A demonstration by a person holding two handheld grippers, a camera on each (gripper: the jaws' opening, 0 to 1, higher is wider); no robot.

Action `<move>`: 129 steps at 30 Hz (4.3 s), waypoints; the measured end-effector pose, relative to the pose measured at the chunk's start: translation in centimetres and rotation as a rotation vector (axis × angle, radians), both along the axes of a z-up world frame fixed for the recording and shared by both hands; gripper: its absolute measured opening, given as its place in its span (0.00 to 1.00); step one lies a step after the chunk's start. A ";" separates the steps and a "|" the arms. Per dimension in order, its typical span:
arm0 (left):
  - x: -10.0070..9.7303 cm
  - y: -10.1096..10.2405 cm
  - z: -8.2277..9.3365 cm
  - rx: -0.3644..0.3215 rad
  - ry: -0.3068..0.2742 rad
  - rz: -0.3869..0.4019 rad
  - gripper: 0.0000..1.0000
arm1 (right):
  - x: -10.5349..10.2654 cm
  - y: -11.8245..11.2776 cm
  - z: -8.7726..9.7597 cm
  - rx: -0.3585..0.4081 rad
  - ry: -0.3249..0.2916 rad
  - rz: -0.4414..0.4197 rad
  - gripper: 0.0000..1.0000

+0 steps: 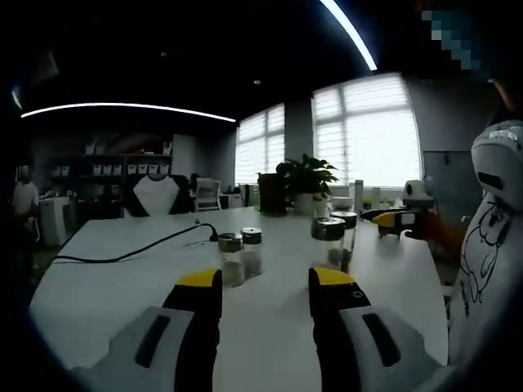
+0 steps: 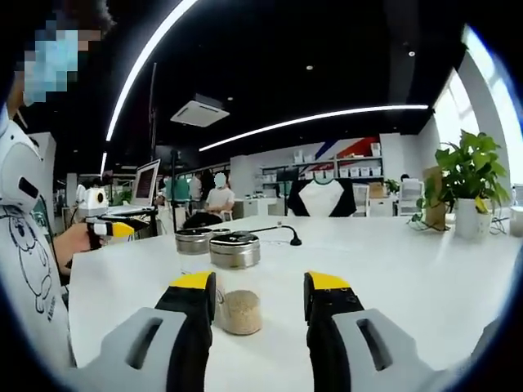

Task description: Rotate the seasoning bottle until the label or dispensing opening points toward the visible target arrow and the bottle remains upright within the marked orientation range

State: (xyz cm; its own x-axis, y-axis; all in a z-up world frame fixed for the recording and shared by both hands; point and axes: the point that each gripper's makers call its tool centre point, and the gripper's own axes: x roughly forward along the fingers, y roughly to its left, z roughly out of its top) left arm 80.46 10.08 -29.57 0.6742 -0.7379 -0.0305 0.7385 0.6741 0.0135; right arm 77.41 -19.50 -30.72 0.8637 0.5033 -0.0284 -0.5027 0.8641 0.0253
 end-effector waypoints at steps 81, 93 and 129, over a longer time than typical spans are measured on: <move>15.9 -15.2 -4.4 0.619 0.223 -0.375 0.38 | -1.8 -3.1 -2.2 0.131 0.033 -0.071 0.35; 16.0 -15.3 -4.5 0.588 0.235 -0.349 0.33 | -2.2 -3.5 -2.4 0.140 0.035 -0.083 0.34; 9.4 -13.1 1.4 0.525 0.094 -0.285 0.32 | -2.2 -1.6 -2.0 0.146 0.029 -0.052 0.32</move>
